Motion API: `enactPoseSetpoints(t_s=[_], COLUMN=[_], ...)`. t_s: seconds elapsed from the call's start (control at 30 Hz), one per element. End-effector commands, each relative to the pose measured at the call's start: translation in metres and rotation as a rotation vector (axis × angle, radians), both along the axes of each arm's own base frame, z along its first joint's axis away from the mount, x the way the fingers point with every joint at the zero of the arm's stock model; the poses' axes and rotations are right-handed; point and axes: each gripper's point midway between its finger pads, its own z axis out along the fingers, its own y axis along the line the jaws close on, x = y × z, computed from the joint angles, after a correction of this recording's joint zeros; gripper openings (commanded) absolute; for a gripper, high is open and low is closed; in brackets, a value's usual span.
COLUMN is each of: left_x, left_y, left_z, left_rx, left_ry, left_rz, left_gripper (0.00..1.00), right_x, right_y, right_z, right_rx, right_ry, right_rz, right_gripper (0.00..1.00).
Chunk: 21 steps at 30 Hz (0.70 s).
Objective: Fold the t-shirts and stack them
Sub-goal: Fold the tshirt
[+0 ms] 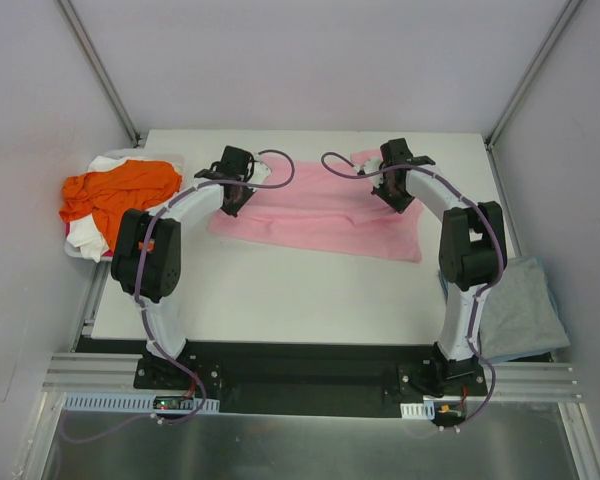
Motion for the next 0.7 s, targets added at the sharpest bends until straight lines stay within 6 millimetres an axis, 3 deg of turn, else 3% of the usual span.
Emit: enactPoseSetpoints(t_s=[0.0, 0.2, 0.27, 0.33, 0.43, 0.67], left_x=[0.0143, 0.0148, 0.0138, 0.0127, 0.0132, 0.0152], left_y=[0.0083, 0.0105, 0.0112, 0.0126, 0.0131, 0.0139], left_z=[0.0120, 0.0112, 0.0110, 0.0104, 0.0117, 0.0134], left_rx=[0.039, 0.051, 0.054, 0.059, 0.060, 0.064], left_ry=[-0.038, -0.039, -0.038, -0.036, -0.041, -0.047], left_rz=[0.028, 0.035, 0.033, 0.037, 0.043, 0.051], left_gripper=[0.00, 0.02, 0.10, 0.30, 0.41, 0.44], right_x=[0.0089, 0.0080, 0.0080, 0.0080, 0.0070, 0.0057], right_y=[-0.0058, -0.0068, -0.0061, -0.0055, -0.0059, -0.0069], right_z=[0.0139, 0.0149, 0.0158, 0.0174, 0.0170, 0.0174], right_rx=[-0.013, -0.013, -0.013, -0.009, -0.010, -0.011], right_ry=[-0.037, -0.037, -0.040, -0.042, -0.039, -0.037], right_rz=[-0.009, -0.009, -0.006, -0.006, -0.005, -0.005], right_gripper=[0.01, 0.01, 0.01, 0.01, 0.01, 0.01])
